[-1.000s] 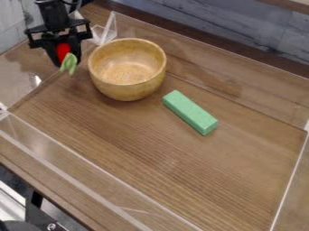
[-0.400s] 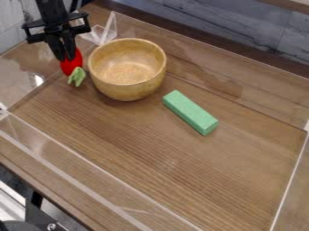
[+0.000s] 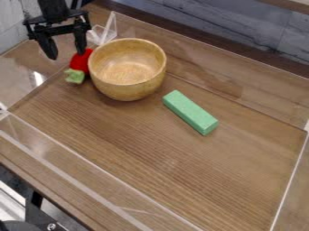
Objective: Move the red fruit to the left side of the table
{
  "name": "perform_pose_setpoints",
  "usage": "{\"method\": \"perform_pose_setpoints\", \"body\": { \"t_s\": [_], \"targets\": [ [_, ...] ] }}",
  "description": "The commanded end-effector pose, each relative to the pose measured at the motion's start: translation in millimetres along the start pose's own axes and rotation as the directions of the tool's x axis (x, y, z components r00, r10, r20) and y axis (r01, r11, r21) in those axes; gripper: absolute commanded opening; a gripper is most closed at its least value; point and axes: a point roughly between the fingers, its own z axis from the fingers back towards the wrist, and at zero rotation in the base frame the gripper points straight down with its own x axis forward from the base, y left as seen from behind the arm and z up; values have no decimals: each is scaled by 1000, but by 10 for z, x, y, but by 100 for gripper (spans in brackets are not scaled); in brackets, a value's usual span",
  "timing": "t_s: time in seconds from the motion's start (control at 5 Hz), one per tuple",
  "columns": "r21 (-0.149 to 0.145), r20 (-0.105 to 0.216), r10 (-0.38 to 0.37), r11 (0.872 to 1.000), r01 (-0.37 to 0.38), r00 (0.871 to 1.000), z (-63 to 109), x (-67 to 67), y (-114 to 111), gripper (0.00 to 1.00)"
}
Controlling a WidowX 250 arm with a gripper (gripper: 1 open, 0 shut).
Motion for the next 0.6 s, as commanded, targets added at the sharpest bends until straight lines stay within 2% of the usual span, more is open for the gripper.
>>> {"method": "perform_pose_setpoints", "body": {
  "t_s": [0.0,0.4],
  "targets": [
    [1,50,2,1000,-2,999,103,-15,-114,100],
    [6,67,-125,992,125,990,434,26,-206,100]
  ]
}}
